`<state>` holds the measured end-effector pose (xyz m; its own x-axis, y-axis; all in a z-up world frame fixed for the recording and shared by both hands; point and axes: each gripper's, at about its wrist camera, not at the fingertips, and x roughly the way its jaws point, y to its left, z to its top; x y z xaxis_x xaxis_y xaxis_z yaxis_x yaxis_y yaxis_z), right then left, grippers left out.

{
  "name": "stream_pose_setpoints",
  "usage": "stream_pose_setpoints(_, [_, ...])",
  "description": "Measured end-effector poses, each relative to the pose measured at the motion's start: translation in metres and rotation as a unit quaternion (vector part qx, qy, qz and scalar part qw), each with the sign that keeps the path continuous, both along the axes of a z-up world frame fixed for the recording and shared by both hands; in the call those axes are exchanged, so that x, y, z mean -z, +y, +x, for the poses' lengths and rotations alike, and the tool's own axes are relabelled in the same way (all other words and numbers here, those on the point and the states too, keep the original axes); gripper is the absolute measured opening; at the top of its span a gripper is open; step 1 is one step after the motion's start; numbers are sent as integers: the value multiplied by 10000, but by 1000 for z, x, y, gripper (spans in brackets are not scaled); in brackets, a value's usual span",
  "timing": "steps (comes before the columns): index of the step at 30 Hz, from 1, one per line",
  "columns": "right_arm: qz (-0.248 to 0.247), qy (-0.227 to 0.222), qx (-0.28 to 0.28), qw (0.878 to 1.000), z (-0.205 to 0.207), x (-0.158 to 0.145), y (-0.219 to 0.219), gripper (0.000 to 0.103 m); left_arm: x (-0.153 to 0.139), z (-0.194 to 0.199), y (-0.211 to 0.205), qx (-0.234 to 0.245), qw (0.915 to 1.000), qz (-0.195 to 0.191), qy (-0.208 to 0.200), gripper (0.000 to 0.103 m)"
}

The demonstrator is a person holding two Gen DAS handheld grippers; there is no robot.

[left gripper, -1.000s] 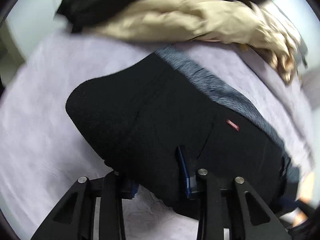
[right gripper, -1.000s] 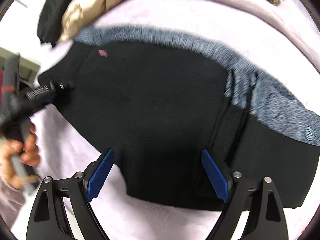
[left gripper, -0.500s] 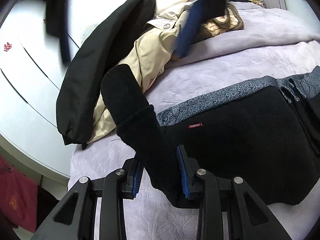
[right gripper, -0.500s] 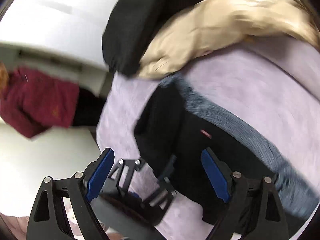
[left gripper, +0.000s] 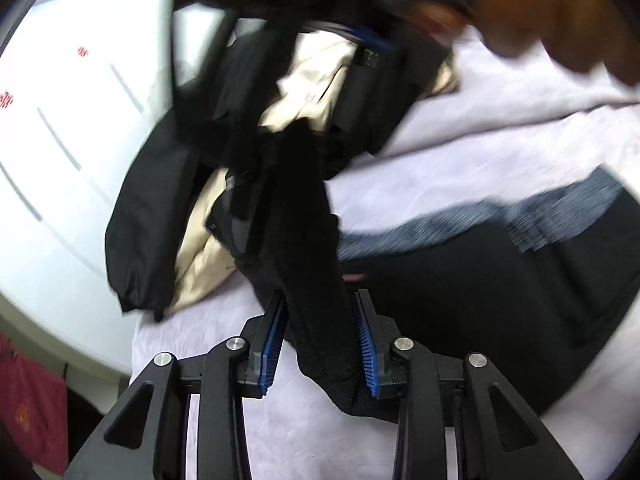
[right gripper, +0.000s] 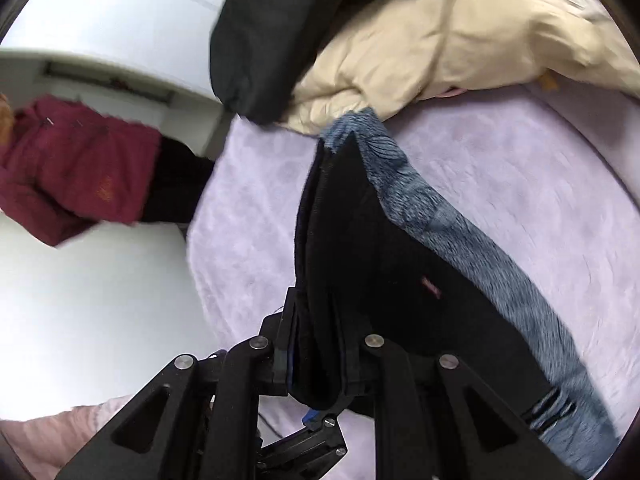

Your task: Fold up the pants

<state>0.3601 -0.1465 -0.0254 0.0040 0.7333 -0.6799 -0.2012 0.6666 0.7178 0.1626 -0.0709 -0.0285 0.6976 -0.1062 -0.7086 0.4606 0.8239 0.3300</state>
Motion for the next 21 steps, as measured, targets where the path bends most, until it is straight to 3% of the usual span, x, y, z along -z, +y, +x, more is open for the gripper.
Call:
stream_pose_setpoints(4, [866, -264, 967, 9912, -56, -11, -85, 17, -37, -22, -40, 560, 9977, -386, 39, 35])
stream_pose_setpoints(9, [1266, -436, 2340, 9630, -147, 4, -195, 17, -46, -59, -122, 1503, 9871, -472, 278, 35])
stream_pose_setpoints(12, [1240, -203, 2982, 9462, -192, 35, -246, 17, -28, -83, -179, 2059, 9764, -316, 563, 35])
stream_pose_setpoints(15, [1130, 191, 3570, 9270, -234, 84, -291, 16, 10, -105, -232, 2493, 9640, -51, 925, 35])
stream_pose_setpoints(20, [1109, 904, 4066, 9023, -275, 165, -320, 16, 59, -127, -269, 2613, 9545, 564, 1322, 35])
stream_pose_setpoints(21, [1117, 954, 4051, 9024, -277, 173, -320, 16, 62, -128, -270, 2610, 9534, 653, 1365, 42])
